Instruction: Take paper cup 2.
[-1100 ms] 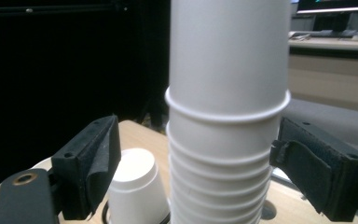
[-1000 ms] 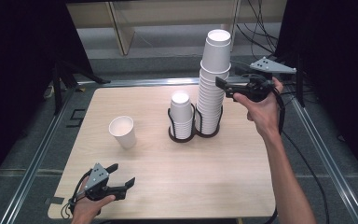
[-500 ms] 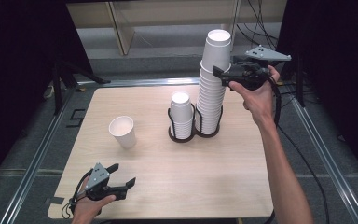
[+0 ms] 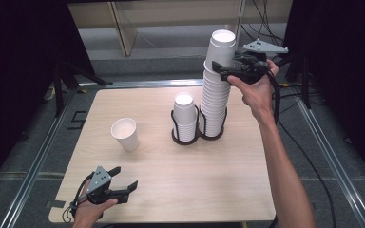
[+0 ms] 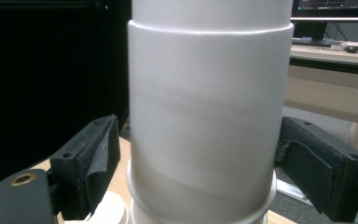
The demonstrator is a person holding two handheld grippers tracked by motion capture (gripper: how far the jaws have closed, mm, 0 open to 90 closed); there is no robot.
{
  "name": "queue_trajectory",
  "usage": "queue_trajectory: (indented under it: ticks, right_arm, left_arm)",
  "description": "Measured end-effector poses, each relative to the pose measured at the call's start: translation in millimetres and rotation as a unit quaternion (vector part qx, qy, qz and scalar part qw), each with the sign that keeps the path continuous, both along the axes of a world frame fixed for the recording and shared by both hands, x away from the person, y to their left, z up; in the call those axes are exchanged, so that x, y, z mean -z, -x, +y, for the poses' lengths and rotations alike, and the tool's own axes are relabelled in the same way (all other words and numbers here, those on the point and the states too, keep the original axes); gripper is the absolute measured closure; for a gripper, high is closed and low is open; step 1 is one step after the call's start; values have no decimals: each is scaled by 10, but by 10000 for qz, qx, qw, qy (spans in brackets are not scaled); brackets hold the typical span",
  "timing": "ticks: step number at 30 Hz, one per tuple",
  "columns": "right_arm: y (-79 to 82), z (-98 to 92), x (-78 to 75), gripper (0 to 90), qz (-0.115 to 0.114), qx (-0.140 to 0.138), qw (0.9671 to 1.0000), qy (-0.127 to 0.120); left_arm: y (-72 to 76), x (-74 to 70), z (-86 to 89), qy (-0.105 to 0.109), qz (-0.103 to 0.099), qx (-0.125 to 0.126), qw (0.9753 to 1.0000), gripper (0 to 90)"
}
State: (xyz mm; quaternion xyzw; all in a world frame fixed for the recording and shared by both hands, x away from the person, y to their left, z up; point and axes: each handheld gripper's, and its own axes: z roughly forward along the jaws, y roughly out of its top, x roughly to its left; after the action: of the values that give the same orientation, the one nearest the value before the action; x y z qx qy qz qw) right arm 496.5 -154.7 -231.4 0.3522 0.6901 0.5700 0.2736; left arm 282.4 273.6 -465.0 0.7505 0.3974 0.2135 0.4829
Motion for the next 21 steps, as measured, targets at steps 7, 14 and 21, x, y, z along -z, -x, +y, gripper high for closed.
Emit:
queue_trajectory:
  ticks: [7, 14, 21]
  right_arm:
    - [-98, 75, -25, 148, 108, 62, 9999, -36]
    - [-181, 140, -43, 126, 117, 59, 9999, 24]
    - [-209, 140, -61, 155, 118, 47, 9999, 78]
  left_arm:
    - [-4, -2, 2, -40, 37, 24, 10000, 148]
    - [0, 4, -6, 37, 3, -7, 10000, 148]
    - [0, -1, 1, -13, 25, 16, 10000, 148]
